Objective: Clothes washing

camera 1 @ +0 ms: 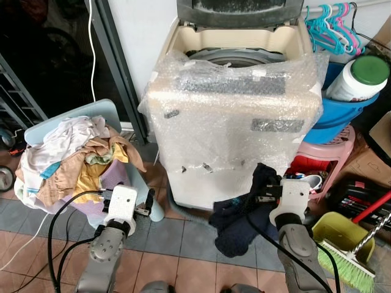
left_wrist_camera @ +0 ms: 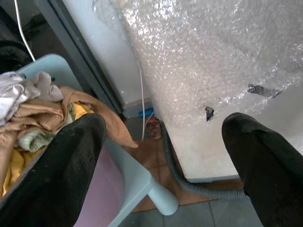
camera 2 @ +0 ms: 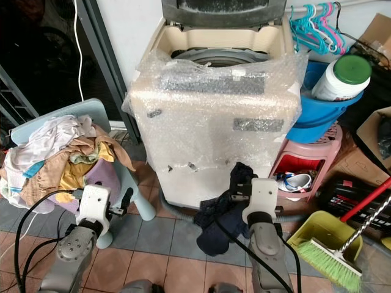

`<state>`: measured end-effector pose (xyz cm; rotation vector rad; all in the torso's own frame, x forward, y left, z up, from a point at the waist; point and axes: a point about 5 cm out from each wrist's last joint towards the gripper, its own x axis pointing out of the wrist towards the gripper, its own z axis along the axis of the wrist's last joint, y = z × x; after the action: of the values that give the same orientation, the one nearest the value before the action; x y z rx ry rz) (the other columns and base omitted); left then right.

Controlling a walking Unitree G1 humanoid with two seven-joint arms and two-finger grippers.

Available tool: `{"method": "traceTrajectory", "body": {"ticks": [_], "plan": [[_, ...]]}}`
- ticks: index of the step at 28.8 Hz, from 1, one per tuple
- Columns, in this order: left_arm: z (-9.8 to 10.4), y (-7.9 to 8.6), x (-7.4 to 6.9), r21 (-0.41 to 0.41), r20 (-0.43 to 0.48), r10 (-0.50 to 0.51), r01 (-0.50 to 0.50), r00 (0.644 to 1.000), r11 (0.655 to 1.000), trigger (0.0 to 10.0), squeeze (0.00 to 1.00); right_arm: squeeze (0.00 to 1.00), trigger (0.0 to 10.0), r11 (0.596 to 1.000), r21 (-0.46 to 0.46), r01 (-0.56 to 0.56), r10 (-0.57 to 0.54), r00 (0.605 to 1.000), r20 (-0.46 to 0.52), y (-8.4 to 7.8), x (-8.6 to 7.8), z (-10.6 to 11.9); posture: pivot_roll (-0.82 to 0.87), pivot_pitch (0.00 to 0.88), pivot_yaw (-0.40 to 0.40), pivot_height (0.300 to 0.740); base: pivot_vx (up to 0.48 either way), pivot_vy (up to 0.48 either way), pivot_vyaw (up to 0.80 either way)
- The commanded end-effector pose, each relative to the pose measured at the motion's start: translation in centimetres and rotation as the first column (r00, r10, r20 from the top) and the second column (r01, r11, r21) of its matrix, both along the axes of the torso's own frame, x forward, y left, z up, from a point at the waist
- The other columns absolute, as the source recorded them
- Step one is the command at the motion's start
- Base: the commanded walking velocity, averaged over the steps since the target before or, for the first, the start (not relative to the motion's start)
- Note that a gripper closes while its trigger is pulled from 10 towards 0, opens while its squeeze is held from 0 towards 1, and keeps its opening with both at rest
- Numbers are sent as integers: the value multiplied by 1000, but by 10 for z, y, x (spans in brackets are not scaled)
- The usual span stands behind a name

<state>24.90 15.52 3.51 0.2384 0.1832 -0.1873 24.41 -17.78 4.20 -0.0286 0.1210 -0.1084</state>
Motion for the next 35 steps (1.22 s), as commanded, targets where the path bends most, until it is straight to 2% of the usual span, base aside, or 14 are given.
{"method": "traceTrajectory", "body": {"ticks": [1, 3, 6, 9, 15, 19, 21, 24, 27, 29, 30, 31, 35], "plan": [[0, 2, 6, 2, 0, 8, -8, 1000, 1000, 10000, 0, 0, 10000, 1000, 0, 15, -15, 1000, 23, -1, 5, 3, -115, 0, 97, 740, 0, 0, 0], [0, 3, 12, -11, -11, 15, -15, 1000, 1000, 10000, 0, 0, 10000, 1000, 2, 15, -15, 1000, 12, -1, 7, 1, -115, 0, 92, 740, 0, 0, 0], [-1, 4, 13, -22, -21, 19, -19, 1000, 1000, 10000, 0, 0, 10000, 1000, 8, 10, -10, 1000, 5, 0, 7, 1, -116, 0, 88, 740, 0, 320, -477], [-4, 5, 9, -32, -35, 21, -22, 999, 999, 10000, 0, 0, 10000, 1000, 12, 5, -5, 1000, 7, 0, 6, 1, -116, 0, 85, 740, 0, 480, -625], [-9, 2, 3, -27, -40, 18, -19, 999, 999, 10000, 0, 0, 10000, 1000, 8, -14, 14, 1000, 5, 1, 6, 0, -109, 0, 61, 740, 0, 480, 0], [-8, 0, 5, -25, -27, 14, -15, 1000, 1000, 10000, 0, 0, 10000, 999, -7, -49, 49, 999, -9, 4, 7, -1, -91, 0, 15, 740, 0, 191, 0], [-8, -1, 6, -24, -30, 6, -7, 1000, 1000, 10000, 0, 0, 10000, 998, -23, -66, 65, 998, -19, 5, 8, -1, -71, 0, -33, 740, 0, 0, 0], [-9, -3, 5, -30, -37, 9, -10, 999, 1000, 10000, 0, 0, 10000, 996, -28, -84, 84, 996, -17, 8, 11, 1, -71, 0, -39, 740, 0, 0, 0], [-7, -5, 3, -4, -22, 15, -15, 1000, 1000, 10000, 0, 0, 10000, 995, -23, -101, 100, 995, -11, 13, 13, 2, -66, 0, -25, 740, 0, 0, 0], [-9, -6, 0, -17, -30, -9, 9, 1000, 1000, 10000, 0, 0, 10000, 997, -25, -77, 77, 997, -13, 10, 14, -3, -70, 0, 30, 740, 0, 0, 0], [-10, -5, -1, -23, -37, -11, 10, 999, 1000, 10000, 0, 0, 10000, 998, -22, -60, 59, 998, -16, 8, 14, -5, -70, 0, 32, 740, 0, 0, 0], [-11, -3, 1, -27, -45, -10, 9, 999, 1000, 10000, 0, 0, 10000, 999, -18, -33, 32, 999, -25, 4, 14, -7, -75, 0, 36, 740, 0, 0, 0], [-8, -4, 7, -4, -31, -37, 37, 999, 999, 10000, 0, 0, 10000, 999, -29, -40, 40, 999, -12, 3, 16, -5, -78, 0, 42, 740, 0, 0, 0]]}}
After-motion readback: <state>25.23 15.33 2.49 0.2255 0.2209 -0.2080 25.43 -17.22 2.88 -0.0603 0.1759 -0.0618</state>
